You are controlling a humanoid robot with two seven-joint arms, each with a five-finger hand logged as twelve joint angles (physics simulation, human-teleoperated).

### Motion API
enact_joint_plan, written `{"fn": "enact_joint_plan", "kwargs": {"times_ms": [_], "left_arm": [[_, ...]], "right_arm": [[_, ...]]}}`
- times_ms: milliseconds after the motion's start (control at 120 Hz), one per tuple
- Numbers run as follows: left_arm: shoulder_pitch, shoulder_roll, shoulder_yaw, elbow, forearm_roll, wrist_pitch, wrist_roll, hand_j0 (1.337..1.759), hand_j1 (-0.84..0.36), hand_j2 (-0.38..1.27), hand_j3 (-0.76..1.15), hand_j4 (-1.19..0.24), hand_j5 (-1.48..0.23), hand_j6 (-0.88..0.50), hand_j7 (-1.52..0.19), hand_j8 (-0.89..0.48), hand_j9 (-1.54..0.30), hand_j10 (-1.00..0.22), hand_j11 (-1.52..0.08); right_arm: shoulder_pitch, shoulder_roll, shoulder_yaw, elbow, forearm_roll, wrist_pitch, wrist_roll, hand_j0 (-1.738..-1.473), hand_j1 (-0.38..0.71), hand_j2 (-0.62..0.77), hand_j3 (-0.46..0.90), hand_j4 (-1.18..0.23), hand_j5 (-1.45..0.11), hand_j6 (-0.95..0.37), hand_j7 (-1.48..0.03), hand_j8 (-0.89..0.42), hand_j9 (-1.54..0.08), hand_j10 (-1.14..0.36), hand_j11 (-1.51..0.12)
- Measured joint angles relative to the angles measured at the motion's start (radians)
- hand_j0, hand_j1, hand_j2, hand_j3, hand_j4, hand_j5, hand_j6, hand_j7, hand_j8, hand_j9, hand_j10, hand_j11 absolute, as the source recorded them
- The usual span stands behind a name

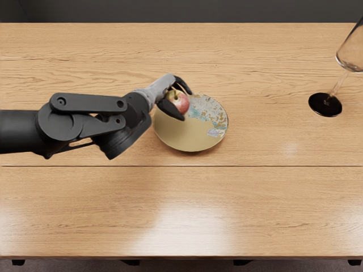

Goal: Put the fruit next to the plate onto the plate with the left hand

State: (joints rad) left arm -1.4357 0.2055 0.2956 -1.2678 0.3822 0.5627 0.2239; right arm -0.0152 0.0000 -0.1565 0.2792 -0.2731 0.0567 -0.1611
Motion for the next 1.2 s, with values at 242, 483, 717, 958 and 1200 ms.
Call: {"fn": "enact_joint_plan", "kwargs": {"times_ms": [242,483,717,958,1200], "left_arm": [[0.037,0.0,0.0,0.007,-0.011,-0.004,-0.002,1.655,-0.17,0.1,0.0,-0.54,-0.74,-0.45,-0.74,-0.37,-0.75,-0.41,-0.74],[0.057,0.0,-0.001,0.013,-0.013,-0.005,-0.002,1.655,-0.16,0.11,0.0,-0.51,-0.69,-0.48,-0.69,-0.39,-0.7,-0.43,-0.69],[0.04,0.008,-0.008,0.023,-0.022,-0.004,-0.002,1.657,0.08,0.05,0.0,-0.25,-0.34,-0.25,-0.34,-0.22,-0.34,-0.23,-0.34],[-0.065,0.241,-0.041,0.006,-0.029,-0.238,0.003,1.658,0.26,0.02,0.0,-0.08,-0.11,-0.08,-0.11,-0.07,-0.11,-0.07,-0.11],[-0.075,0.677,-0.11,-0.03,-0.029,-0.856,0.006,1.658,0.32,0.01,0.0,-0.03,-0.03,-0.03,-0.03,-0.02,-0.03,-0.02,-0.03]], "right_arm": [[0.0,0.0,0.0,0.0,0.0,0.0,0.0,-1.658,-0.32,0.0,0.0,-0.02,-0.03,-0.02,-0.03,-0.02,-0.03,-0.02,-0.03],[0.0,0.0,0.0,0.0,0.0,0.0,0.0,-1.658,-0.32,0.0,0.0,-0.02,-0.03,-0.02,-0.03,-0.02,-0.03,-0.02,-0.03],[0.0,0.0,0.0,0.0,0.0,0.0,0.0,-1.658,-0.32,0.0,0.0,-0.02,-0.03,-0.02,-0.03,-0.02,-0.03,-0.02,-0.03],[0.0,0.0,0.0,0.0,0.0,0.0,0.0,-1.658,-0.32,0.0,0.0,-0.02,-0.03,-0.02,-0.03,-0.02,-0.03,-0.02,-0.03],[0.0,0.0,0.0,0.0,0.0,0.0,0.0,-1.658,-0.32,0.0,0.0,-0.02,-0.03,-0.02,-0.03,-0.02,-0.03,-0.02,-0.03]]}}
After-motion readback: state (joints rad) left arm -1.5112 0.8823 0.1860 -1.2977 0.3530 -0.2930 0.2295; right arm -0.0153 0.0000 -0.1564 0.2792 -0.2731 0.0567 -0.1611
